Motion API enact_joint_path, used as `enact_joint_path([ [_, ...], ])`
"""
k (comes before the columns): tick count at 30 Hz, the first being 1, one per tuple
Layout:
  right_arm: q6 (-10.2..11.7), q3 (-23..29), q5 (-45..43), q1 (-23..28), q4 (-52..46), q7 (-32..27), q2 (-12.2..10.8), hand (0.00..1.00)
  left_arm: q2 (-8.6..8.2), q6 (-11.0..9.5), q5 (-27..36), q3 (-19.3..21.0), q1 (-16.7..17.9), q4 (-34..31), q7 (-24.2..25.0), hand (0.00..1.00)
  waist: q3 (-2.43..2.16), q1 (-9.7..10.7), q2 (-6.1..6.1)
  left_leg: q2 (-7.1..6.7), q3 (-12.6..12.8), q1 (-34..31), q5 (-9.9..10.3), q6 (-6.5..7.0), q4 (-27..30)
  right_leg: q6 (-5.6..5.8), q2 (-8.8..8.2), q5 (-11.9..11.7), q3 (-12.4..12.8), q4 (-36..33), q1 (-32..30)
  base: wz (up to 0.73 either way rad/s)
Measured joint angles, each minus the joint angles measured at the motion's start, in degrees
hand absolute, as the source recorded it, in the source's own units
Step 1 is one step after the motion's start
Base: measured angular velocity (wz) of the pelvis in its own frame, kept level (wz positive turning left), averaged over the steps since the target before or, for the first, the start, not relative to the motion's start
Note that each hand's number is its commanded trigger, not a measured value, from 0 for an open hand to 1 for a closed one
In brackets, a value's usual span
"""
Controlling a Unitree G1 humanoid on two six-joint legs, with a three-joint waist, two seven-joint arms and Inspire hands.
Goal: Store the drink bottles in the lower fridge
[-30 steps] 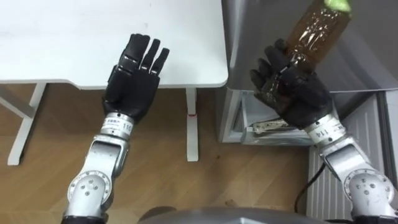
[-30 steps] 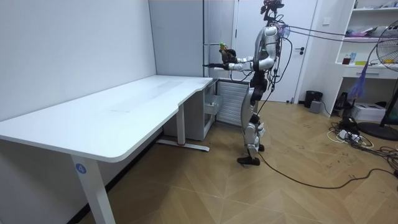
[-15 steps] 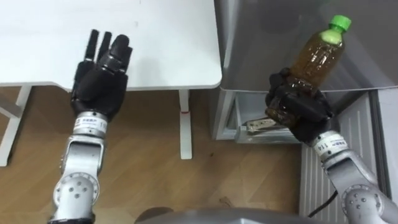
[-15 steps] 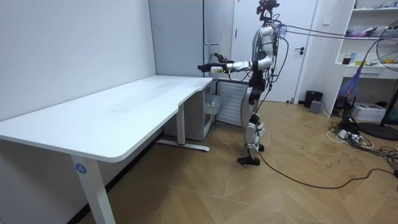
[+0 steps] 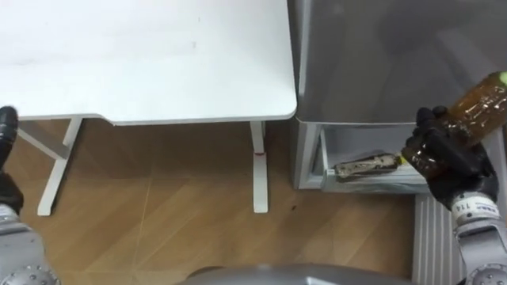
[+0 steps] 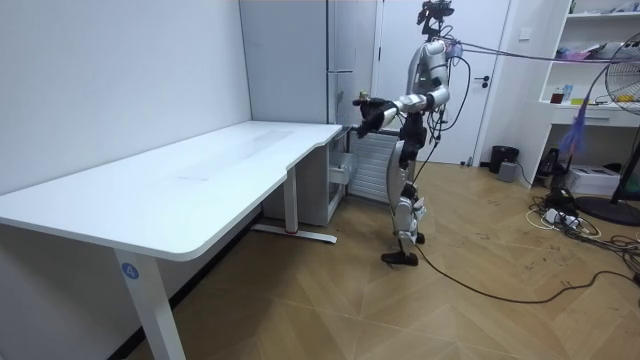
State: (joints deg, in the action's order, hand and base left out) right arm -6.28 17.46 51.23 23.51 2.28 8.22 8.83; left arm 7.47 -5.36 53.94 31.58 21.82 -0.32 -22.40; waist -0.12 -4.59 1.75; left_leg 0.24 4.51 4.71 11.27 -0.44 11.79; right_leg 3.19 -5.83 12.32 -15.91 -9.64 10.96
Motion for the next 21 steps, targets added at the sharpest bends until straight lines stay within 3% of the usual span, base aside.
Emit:
enact_joint_path([
  [2, 0.0, -0.3, 0.3, 0.4, 0.0, -1.9, 0.0, 1.00, -0.01, -0.1, 0.5, 0.0, 1.8, 1.9, -2.5, 0.00, -0.03, -0.6, 0.06, -0.12, 0.0, 0.2, 0.0, 0.04, 0.2, 0.05, -0.12, 0.0, -0.2, 0.0, -0.1, 0.00],
  [10, 0.0, -0.7, 3.0, 0.7, 0.0, -7.1, 0.0, 1.00, -0.04, -0.3, 0.8, -3.0, 2.7, 14.0, -8.3, 0.00, 0.01, -0.5, 0.67, -0.11, -0.9, 0.0, 0.0, 0.00, 0.3, 0.07, -0.09, 0.0, -1.4, -0.1, 0.1, 0.06],
  [18, 0.2, -2.4, 3.6, 0.8, 0.1, -8.4, 0.0, 1.00, -0.03, -0.4, -1.9, -10.2, 2.9, 29.7, -6.4, 0.00, 0.09, 0.0, 0.38, -0.23, -1.3, -0.2, 0.0, -0.03, 0.0, 0.15, -0.15, 0.1, -1.5, 0.0, -0.1, 0.00],
  [21, 0.2, -2.7, 7.5, 0.7, 0.2, -9.1, 0.0, 1.00, -0.11, 0.7, -3.1, -12.2, 2.6, 34.4, -4.5, 0.00, 0.13, -0.1, 0.25, -0.32, -1.2, -0.1, 0.0, -0.01, -0.1, 0.19, -0.21, 0.1, -1.3, 0.0, -0.1, 0.00],
])
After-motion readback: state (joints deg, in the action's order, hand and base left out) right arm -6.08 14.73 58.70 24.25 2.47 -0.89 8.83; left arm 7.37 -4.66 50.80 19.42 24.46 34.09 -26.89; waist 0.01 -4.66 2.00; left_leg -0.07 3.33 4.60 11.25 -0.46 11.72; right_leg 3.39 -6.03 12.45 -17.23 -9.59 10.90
